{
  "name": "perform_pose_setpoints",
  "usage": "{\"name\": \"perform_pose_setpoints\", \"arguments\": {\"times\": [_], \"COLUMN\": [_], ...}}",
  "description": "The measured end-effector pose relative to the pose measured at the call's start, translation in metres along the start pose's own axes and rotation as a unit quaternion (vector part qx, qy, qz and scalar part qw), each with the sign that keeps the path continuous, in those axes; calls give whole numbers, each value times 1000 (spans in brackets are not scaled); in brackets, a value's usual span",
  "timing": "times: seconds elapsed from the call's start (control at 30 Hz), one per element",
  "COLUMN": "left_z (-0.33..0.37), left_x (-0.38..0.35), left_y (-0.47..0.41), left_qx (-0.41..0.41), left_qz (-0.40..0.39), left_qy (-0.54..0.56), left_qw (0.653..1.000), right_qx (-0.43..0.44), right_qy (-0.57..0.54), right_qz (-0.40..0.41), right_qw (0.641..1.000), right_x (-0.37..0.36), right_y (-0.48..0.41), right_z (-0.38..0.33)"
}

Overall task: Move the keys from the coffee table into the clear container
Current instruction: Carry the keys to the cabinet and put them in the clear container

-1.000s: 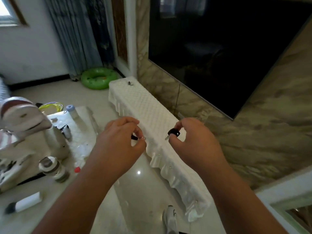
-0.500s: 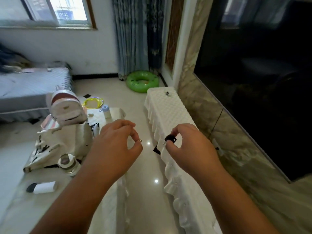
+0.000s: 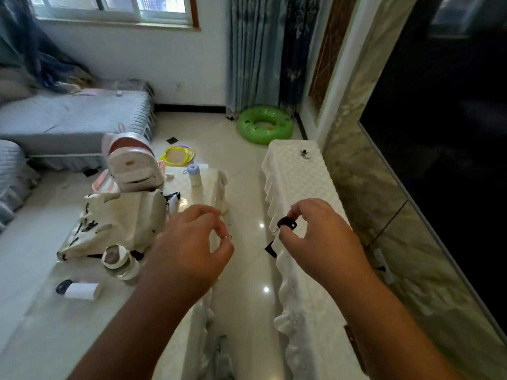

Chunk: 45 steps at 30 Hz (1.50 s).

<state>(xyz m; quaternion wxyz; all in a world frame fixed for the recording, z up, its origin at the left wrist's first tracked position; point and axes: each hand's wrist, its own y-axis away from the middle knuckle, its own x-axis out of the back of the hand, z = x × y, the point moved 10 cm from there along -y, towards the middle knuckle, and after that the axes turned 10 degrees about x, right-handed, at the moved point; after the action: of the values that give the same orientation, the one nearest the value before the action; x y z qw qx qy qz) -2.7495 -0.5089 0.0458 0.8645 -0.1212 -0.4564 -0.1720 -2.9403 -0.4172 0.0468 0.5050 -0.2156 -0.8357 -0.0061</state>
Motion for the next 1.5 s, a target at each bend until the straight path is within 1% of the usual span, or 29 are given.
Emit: {"name": "perform_pose_setpoints", "arguments": {"times": [0.27, 0.5, 0.6, 0.77, 1.03, 1.13, 1.3, 1.5], "left_z": [1, 7, 4, 0, 9, 21, 46, 64], "left_x": [-27, -13, -8, -5, -30, -39, -53, -65], "left_y": [-114, -219, -251, -297, -379, -421, -497, -584], "left_qx": [-29, -65, -70, -60, -54, -51, -54, -22], "left_qz": [-21, -3, -2, 12, 3, 8, 25, 40], "left_qy": [23, 46, 51, 45, 19, 11, -33, -41], "left_qw": [999, 997, 996, 997, 998, 999, 998, 998], "right_qx": [-20, -30, -28, -25, -17, -12, -1, 30], "right_qy": [33, 44, 46, 46, 28, 22, 4, -7], "right_qz": [-2, 31, 25, 21, 10, 10, 11, 6], "right_qw": [999, 998, 998, 998, 999, 1000, 1000, 999], "right_x": [-18, -18, -25, -34, -53, -57, -63, -62], "right_y": [-100, -199, -227, -275, -358, -399, -475, -566], "right_z": [25, 26, 23, 28, 59, 79, 110, 140]}}
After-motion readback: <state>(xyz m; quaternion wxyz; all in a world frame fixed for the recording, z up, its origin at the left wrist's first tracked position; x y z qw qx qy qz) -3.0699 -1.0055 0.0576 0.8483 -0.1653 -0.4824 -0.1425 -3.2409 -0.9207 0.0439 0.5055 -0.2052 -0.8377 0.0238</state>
